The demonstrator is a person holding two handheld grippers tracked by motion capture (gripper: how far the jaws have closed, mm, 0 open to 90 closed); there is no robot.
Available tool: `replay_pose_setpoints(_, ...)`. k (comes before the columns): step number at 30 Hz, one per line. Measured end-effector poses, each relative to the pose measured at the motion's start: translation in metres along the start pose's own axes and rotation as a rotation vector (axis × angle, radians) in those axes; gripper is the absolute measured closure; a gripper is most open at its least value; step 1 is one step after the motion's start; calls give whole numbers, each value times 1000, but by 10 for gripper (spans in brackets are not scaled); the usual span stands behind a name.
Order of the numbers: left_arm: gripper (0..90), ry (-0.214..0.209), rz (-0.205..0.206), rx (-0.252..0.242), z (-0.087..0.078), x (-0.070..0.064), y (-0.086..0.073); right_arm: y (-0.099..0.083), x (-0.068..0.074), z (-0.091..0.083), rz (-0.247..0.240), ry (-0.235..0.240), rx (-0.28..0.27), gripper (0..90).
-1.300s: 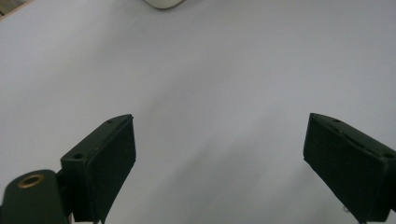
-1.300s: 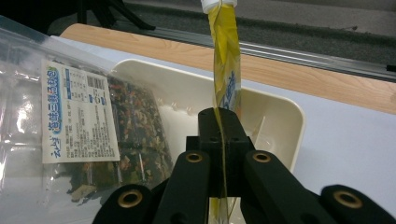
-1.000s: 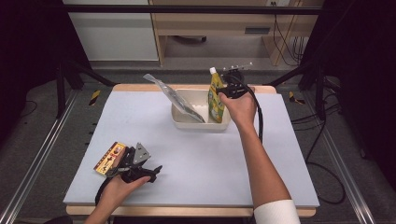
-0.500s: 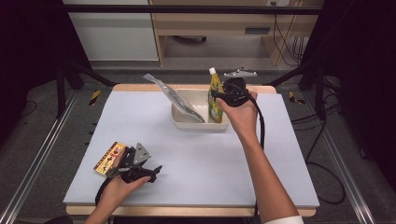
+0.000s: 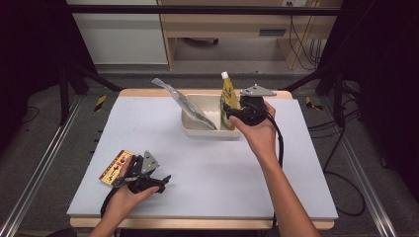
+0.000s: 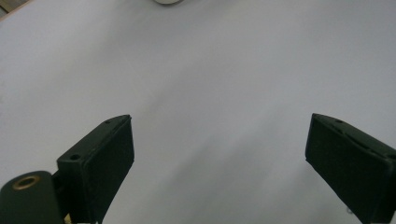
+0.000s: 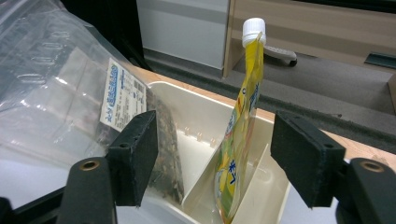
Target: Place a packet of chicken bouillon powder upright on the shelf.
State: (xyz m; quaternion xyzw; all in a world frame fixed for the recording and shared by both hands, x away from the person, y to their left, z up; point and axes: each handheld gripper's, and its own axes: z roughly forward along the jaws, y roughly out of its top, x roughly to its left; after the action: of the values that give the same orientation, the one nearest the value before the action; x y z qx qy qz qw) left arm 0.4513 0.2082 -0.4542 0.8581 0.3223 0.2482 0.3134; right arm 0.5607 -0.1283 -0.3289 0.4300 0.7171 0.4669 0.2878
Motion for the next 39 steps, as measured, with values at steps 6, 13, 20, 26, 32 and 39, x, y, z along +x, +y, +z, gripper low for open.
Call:
replay_pose_setpoints(6,72,-1,-4,-1,0,0,0,-7,3,-7,-17,1,-1,280)
replay_pose_setpoints(13,66,-11,-7,1,0,2,-1,-20,6,-17,-31,-13,-12,242)
replay_pose_setpoints(20,46,-15,-10,-12,-4,8,-2,-48,10,-26,-44,-29,5,193)
replay_pose_setpoints(26,45,-2,-35,-24,-9,15,-3,-85,9,-32,-49,-24,45,160)
replay_pose_setpoints(32,46,17,-29,-17,-11,20,-3,-116,-1,-39,-26,-43,84,150)
replay_pose_setpoints(39,51,57,-31,-25,-21,29,-2,-127,-4,-48,-17,-41,130,237)
